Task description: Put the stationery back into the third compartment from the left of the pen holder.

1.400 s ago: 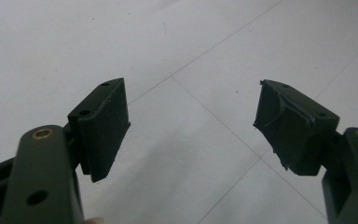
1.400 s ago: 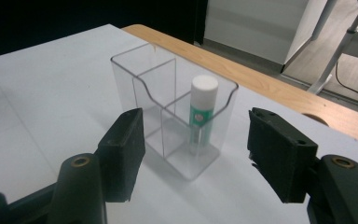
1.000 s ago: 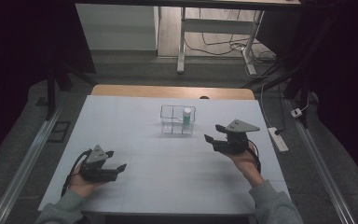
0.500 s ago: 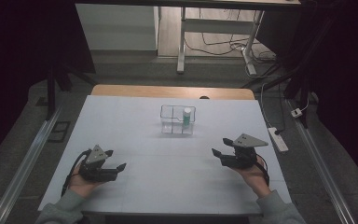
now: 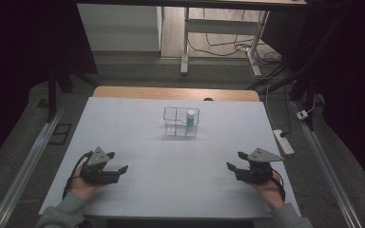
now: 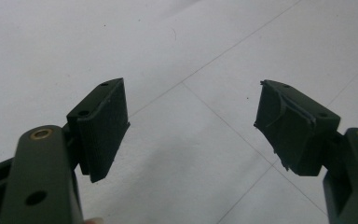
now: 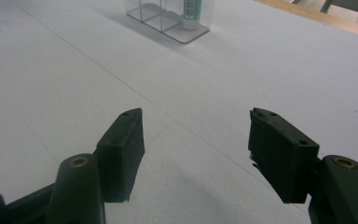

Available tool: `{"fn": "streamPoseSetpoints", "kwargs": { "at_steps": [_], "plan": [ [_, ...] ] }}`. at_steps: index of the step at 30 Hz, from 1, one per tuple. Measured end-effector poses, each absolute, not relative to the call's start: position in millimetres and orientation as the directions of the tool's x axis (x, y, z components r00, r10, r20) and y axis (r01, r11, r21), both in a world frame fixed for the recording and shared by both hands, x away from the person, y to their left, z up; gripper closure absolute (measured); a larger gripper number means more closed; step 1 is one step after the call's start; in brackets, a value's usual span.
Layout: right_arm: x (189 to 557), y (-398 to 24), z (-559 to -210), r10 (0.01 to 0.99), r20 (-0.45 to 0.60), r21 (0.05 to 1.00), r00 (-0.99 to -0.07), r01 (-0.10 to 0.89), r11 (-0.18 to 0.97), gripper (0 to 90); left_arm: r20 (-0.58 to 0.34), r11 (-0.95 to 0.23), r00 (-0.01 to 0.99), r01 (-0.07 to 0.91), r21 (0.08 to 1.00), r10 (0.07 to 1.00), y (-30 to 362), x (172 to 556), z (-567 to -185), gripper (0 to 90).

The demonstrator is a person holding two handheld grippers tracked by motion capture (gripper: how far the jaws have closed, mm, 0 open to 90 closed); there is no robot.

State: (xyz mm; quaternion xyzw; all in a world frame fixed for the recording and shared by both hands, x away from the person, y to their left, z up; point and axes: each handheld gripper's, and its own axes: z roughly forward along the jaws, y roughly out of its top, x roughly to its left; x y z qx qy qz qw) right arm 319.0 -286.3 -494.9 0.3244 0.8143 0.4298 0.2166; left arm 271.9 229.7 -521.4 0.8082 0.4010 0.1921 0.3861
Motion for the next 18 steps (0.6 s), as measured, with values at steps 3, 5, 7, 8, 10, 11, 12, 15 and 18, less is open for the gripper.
{"fn": "streamPoseSetpoints", "kwargs": {
  "at_steps": [3,5,7,8,10,11,12,15,18],
  "plan": [
    [319.7,-287.4,-496.3,0.717,-0.074,0.841,-0.693,0.343,0.418,34.8,0.002,-0.38,0.604,0.499,0.779,0.797,229.8,271.8,-521.3,25.1],
    [319.8,-287.3,-496.1,0.716,-0.077,0.839,-0.694,0.343,0.423,34.8,0.002,-0.379,0.603,0.5,0.779,0.798,229.9,271.9,-521.3,25.1],
    [320.1,-286.6,-496.9,0.71,-0.074,0.84,-0.7,0.34,0.423,34.7,0.003,-0.38,0.602,0.5,0.778,0.799,230.0,272.1,-521.3,25.1],
    [319.8,-286.4,-496.9,0.711,-0.077,0.838,-0.699,0.342,0.426,34.7,0.003,-0.379,0.601,0.5,0.779,0.799,230.0,272.0,-521.3,25.0],
    [319.6,-286.2,-497.1,0.709,-0.076,0.837,-0.701,0.342,0.427,34.7,0.004,-0.379,0.601,0.499,0.779,0.799,230.0,271.8,-521.1,25.0],
    [319.5,-286.0,-497.1,0.709,-0.078,0.836,-0.701,0.341,0.429,34.6,0.004,-0.379,0.601,0.499,0.78,0.799,230.0,271.8,-521.1,25.0],
    [319.5,-286.1,-497.1,0.706,-0.08,0.836,-0.703,0.338,0.432,34.6,0.004,-0.379,0.601,0.499,0.78,0.799,230.1,271.8,-521.1,25.0],
    [319.3,-285.8,-497.1,0.705,-0.082,0.835,-0.704,0.337,0.434,34.6,0.004,-0.379,0.601,0.499,0.78,0.799,230.1,271.7,-521.1,25.0],
    [319.0,-285.2,-496.9,0.705,-0.076,0.836,-0.705,0.341,0.431,34.6,0.005,-0.38,0.601,0.499,0.779,0.799,230.2,271.9,-521.2,24.9]
  ]
}}
